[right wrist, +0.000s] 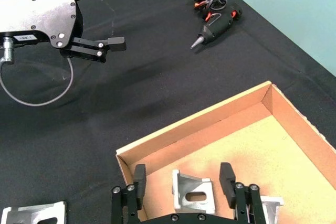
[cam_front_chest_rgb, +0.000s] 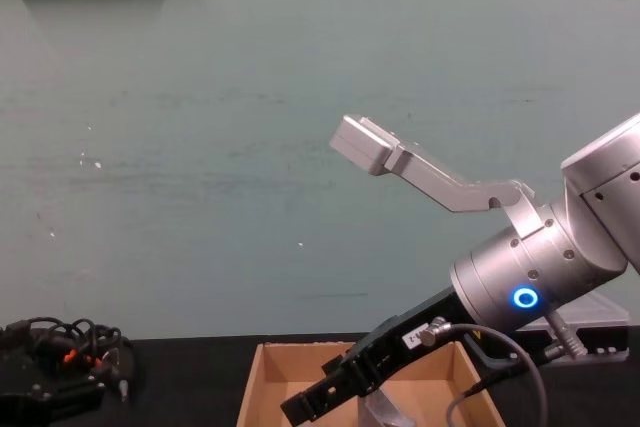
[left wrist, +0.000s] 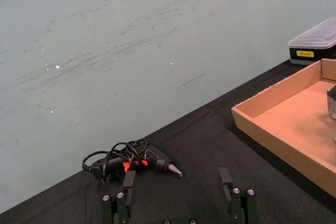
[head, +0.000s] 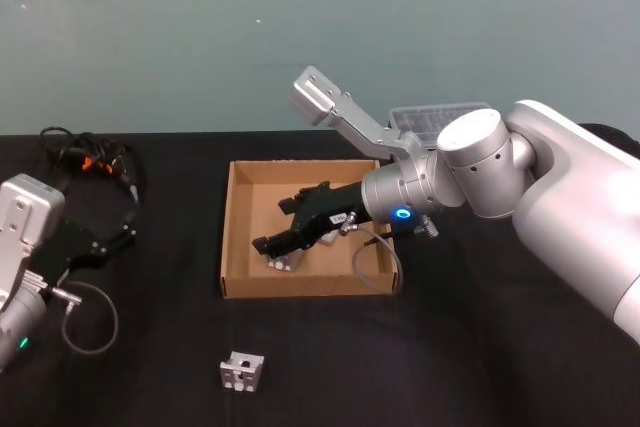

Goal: Use one hand to pick up the angle iron from the table and place it into the box.

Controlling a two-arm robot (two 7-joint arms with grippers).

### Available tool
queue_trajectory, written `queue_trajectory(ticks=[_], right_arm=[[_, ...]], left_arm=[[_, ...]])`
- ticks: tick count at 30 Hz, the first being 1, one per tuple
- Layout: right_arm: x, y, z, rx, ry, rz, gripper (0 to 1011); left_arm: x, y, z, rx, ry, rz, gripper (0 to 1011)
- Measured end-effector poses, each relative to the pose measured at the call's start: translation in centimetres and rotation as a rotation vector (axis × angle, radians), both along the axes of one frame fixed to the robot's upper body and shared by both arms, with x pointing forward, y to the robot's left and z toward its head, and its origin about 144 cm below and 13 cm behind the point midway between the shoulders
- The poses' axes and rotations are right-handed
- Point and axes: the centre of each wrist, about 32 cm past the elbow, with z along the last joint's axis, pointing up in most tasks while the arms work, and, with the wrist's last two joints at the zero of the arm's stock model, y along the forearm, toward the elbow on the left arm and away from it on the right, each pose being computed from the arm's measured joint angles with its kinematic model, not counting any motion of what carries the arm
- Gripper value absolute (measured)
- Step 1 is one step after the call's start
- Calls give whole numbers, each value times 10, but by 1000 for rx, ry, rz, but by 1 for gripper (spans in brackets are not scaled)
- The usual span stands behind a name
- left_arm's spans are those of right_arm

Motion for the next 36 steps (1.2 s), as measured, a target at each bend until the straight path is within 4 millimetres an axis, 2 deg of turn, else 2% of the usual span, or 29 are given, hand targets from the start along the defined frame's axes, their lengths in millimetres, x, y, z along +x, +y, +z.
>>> queue_trajectory(ticks=[4, 6, 16, 25, 31, 36], right_arm=[[0, 0, 0, 0, 0, 0, 985], [0, 0, 0, 0, 0, 0, 1003], [0, -1, 0, 5, 0, -2, 1000], [-6, -16, 9, 99, -44, 9, 1000], [-22, -21, 15, 201, -81, 130, 1000], [-35, -12, 17, 226, -83, 295, 1000]], left_arm=[[0, 0, 0, 0, 0, 0, 1000], [0, 0, 0, 0, 0, 0, 1000], [0, 0, 0, 0, 0, 0, 1000], [0, 0, 0, 0, 0, 0, 1000], [0, 0, 0, 0, 0, 0, 1000], [0, 0, 0, 0, 0, 0, 1000]])
